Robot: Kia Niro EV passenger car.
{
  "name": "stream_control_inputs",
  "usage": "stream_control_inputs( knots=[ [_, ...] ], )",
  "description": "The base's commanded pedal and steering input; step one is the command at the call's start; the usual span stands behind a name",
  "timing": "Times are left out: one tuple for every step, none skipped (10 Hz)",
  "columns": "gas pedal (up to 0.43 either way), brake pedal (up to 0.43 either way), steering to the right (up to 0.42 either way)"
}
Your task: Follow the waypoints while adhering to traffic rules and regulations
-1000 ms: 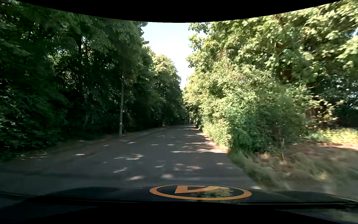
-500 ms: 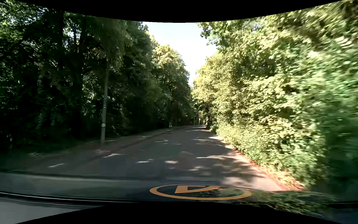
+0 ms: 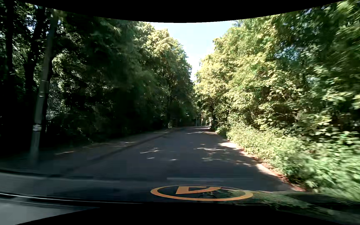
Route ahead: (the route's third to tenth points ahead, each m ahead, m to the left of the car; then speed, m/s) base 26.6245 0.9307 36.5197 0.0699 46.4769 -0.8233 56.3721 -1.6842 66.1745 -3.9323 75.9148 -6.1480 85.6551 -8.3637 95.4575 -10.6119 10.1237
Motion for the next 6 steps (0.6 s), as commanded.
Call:
stream_control_inputs(
  knots=[
    [0.268,0.000,0.000],
    [0.268,0.000,0.001],
    [0.268,0.000,0.003],
    [0.268,0.000,0.006],
    [0.280,0.000,0.009],
    [0.280,0.000,0.014]
  ],
)
